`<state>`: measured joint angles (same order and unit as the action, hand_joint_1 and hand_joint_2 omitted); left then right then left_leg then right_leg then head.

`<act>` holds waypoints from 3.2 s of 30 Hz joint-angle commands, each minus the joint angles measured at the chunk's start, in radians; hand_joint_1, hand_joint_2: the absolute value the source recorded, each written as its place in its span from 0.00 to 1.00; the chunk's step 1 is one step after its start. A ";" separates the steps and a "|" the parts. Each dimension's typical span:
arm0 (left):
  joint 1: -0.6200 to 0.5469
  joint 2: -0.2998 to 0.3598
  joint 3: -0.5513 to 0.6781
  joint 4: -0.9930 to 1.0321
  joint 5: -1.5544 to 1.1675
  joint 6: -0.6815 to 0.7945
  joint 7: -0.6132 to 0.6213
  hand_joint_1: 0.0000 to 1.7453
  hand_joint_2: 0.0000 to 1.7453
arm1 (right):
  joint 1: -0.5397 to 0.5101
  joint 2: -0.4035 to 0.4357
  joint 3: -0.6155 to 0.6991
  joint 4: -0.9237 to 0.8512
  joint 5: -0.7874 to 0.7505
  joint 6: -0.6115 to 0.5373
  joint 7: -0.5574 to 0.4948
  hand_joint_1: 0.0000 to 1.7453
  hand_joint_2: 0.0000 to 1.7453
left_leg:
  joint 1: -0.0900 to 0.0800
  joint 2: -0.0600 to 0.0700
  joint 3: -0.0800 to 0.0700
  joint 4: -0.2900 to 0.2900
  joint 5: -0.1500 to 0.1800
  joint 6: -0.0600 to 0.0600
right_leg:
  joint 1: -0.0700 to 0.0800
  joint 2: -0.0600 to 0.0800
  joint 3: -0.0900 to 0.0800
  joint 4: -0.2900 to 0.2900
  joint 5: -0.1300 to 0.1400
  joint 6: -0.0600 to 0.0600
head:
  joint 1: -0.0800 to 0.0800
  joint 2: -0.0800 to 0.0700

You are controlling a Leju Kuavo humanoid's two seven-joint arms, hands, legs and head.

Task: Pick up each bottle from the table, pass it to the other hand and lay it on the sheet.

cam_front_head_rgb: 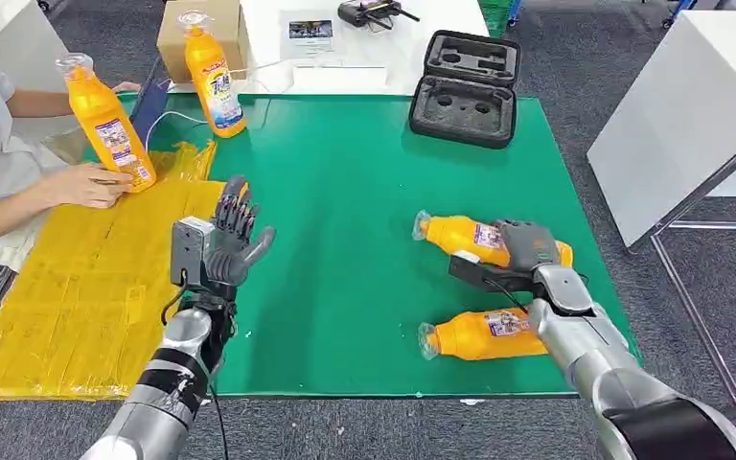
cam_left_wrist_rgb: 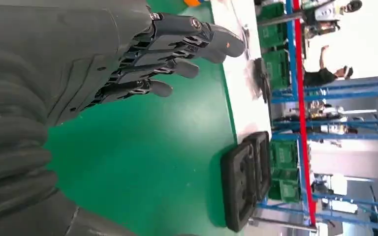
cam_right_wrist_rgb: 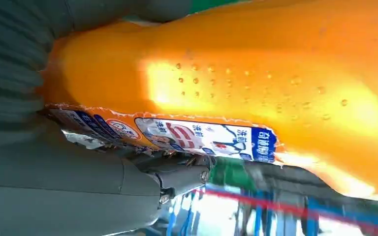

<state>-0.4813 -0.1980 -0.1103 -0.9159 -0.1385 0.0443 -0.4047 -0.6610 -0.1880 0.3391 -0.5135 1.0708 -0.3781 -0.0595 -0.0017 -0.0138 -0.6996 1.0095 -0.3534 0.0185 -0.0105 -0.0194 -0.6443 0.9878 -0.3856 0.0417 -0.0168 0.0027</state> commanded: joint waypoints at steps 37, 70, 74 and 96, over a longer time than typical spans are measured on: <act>-0.216 -0.088 -0.242 0.200 -0.037 -0.029 0.039 0.00 1.00 | 0.094 0.462 -0.169 -0.245 -0.670 0.116 -0.408 1.00 1.00 | 0.001 0.003 0.011 0.000 -0.008 -0.003 | 0.001 0.003 0.011 0.000 -0.007 -0.004 | 0.000 0.000; -0.198 -0.077 -0.187 0.188 -0.018 0.080 0.014 1.00 1.00 | 0.122 0.508 0.026 -0.160 -0.638 0.197 -0.407 1.00 1.00 | 0.001 0.005 0.008 0.000 -0.007 -0.003 | 0.001 0.003 0.007 -0.001 -0.006 -0.004 | 0.000 0.000; -0.195 -0.076 -0.180 0.185 -0.021 0.100 0.010 1.00 1.00 | 0.125 0.502 0.024 -0.161 -0.643 0.186 -0.412 1.00 1.00 | 0.001 0.005 0.013 0.000 -0.009 -0.003 | 0.001 0.004 0.012 0.000 -0.008 -0.005 | 0.000 0.000; -0.191 0.078 -0.059 0.137 -0.322 0.530 0.020 1.00 1.00 | 0.246 0.421 0.092 -0.561 -0.662 0.239 -0.313 0.00 0.00 | 0.001 0.009 0.013 0.000 -0.010 -0.004 | 0.001 0.007 0.011 0.000 -0.008 -0.005 | 0.000 0.000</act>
<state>-0.6143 -0.2578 -0.2857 -0.8034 -0.2675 0.3343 -0.4143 -0.4754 0.3097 0.3491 -0.8210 0.4868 -0.2464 -0.4249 -0.0011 -0.0099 -0.7010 1.0091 -0.3563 0.0159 -0.0099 -0.0184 -0.6469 0.9883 -0.3880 0.0384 -0.0168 0.0027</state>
